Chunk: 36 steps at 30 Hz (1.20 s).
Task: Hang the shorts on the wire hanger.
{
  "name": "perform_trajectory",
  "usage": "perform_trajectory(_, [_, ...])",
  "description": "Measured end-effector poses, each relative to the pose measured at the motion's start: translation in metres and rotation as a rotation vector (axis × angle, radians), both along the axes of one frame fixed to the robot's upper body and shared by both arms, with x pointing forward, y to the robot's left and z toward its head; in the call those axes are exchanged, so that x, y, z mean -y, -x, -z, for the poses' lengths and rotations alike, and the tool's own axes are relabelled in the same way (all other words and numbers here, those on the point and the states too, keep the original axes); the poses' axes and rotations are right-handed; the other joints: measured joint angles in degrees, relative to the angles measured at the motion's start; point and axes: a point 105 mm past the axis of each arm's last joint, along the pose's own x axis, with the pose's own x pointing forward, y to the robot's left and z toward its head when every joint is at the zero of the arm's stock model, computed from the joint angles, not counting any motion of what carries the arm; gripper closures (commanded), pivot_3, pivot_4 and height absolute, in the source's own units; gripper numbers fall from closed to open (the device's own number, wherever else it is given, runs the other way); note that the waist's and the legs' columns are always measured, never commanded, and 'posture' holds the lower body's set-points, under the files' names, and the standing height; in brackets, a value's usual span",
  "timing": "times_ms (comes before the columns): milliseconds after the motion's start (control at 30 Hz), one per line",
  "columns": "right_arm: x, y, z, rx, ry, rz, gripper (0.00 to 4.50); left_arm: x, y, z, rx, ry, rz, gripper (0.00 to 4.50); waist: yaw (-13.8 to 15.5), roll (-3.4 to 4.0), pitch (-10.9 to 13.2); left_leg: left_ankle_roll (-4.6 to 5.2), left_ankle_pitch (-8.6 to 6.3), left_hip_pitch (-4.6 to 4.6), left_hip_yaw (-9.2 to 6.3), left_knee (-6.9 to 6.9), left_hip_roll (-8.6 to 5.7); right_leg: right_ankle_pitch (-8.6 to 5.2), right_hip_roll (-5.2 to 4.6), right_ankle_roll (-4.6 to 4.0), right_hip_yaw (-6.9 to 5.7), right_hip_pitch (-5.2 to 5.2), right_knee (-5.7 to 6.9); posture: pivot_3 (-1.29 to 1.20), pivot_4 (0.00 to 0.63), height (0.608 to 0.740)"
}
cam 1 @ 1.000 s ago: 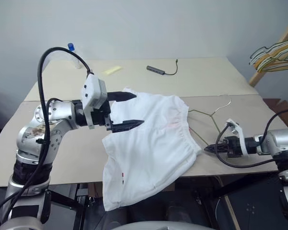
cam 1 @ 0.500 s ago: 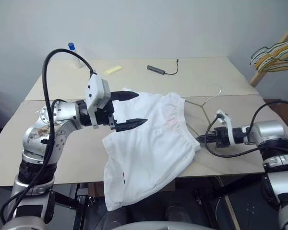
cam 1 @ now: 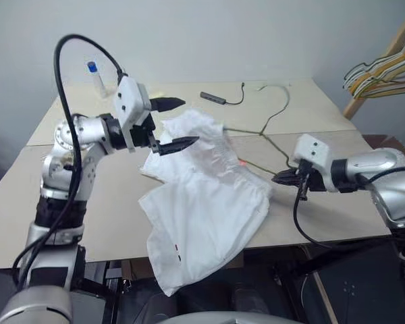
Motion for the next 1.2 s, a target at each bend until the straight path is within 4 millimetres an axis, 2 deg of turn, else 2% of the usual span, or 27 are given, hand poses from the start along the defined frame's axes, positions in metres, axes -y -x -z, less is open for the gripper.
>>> perform_trajectory(133, [-0.013, 0.006, 0.001, 0.022, 0.068, -0.074, 4.50, 0.003, -0.005, 0.010, 0.035, -0.136, 0.081, 0.01, -0.33, 0.00, 0.00, 0.01, 0.00, -0.02, 0.02, 0.01, 0.00, 0.00, 0.00, 0.00, 0.01, -0.01, -0.02, -0.10, 0.000, 0.740])
perform_trajectory(300, [-0.021, 0.007, -0.005, 0.054, 0.101, -0.108, 4.50, 0.003, -0.001, 0.055, 0.011, -0.391, 0.209, 0.01, -1.07, 0.00, 0.00, 0.01, 0.00, -0.15, 0.03, 0.02, 0.02, 0.00, 0.00, -0.01, 0.01, -0.17, 0.02, -0.12, 0.000, 0.740])
perform_trajectory(400, [-0.021, 0.006, -0.005, 0.053, 0.117, -0.105, 4.50, 0.001, -0.006, 0.075, 0.009, -0.487, 0.207, 0.57, -1.35, 0.00, 0.00, 0.01, 0.00, -0.31, 0.04, 0.07, 0.02, 0.00, 0.00, -0.01, 0.03, -0.32, 0.08, -0.12, 0.000, 0.740])
perform_trajectory(433, [-0.021, 0.006, -0.005, 0.052, 0.120, -0.106, 4.50, 0.002, -0.009, 0.077, 0.014, -0.496, 0.201, 0.89, -1.39, 0.00, 0.00, 0.01, 0.00, -0.38, 0.04, 0.09, 0.02, 0.01, 0.00, -0.01, 0.03, -0.41, 0.11, -0.12, 0.000, 0.740])
perform_trajectory(533, [-0.022, 0.007, -0.008, 0.057, 0.121, -0.112, 4.50, 0.006, -0.012, 0.078, 0.031, -0.491, 0.196, 1.85, -1.49, 0.00, 0.00, 0.01, 0.00, -0.57, 0.11, 0.09, 0.02, 0.01, 0.00, -0.01, 0.12, -0.74, 0.23, -0.12, 0.000, 0.740])
perform_trajectory(800, [-0.024, 0.007, -0.012, 0.069, 0.120, -0.101, 4.50, 0.011, -0.013, 0.080, 0.028, -0.476, 0.198, 4.27, -1.67, 0.00, 0.00, 0.02, 0.00, -0.59, 0.15, 0.10, 0.03, 0.00, 0.00, 0.00, 0.14, -0.79, 0.27, -0.12, 0.000, 0.740])
perform_trajectory(833, [-0.023, 0.006, -0.013, 0.075, 0.120, -0.099, 4.50, 0.011, -0.013, 0.080, 0.023, -0.473, 0.199, 4.48, -1.66, 0.00, 0.00, 0.02, 0.00, -0.59, 0.15, 0.10, 0.03, 0.00, 0.00, 0.00, 0.14, -0.79, 0.27, -0.12, 0.000, 0.740])
perform_trajectory(900, [-0.023, 0.006, -0.014, 0.077, 0.119, -0.097, 4.50, 0.011, -0.013, 0.080, 0.007, -0.458, 0.197, 4.48, -1.66, 0.00, 0.00, 0.02, 0.00, -0.59, 0.15, 0.10, 0.03, 0.00, 0.00, 0.00, 0.14, -0.79, 0.27, -0.13, 0.000, 0.740])
perform_trajectory(1033, [-0.020, 0.005, -0.018, 0.088, 0.104, -0.084, 3.38, 0.014, -0.014, 0.081, -0.030, -0.420, 0.180, 4.50, -1.67, 0.00, 0.00, 0.02, 0.00, -0.59, 0.15, 0.11, 0.03, 0.00, 0.00, 0.00, 0.15, -0.78, 0.27, -0.13, 0.000, 0.740])
perform_trajectory(1200, [-0.004, 0.004, -0.019, 0.088, 0.041, 0.000, 1.63, 0.015, -0.012, 0.077, -0.061, -0.363, 0.170, 4.50, -1.60, 0.00, 0.00, 0.02, 0.00, -0.59, 0.15, 0.12, 0.03, 0.00, 0.00, 0.00, 0.15, -0.76, 0.26, -0.12, 0.000, 0.740])
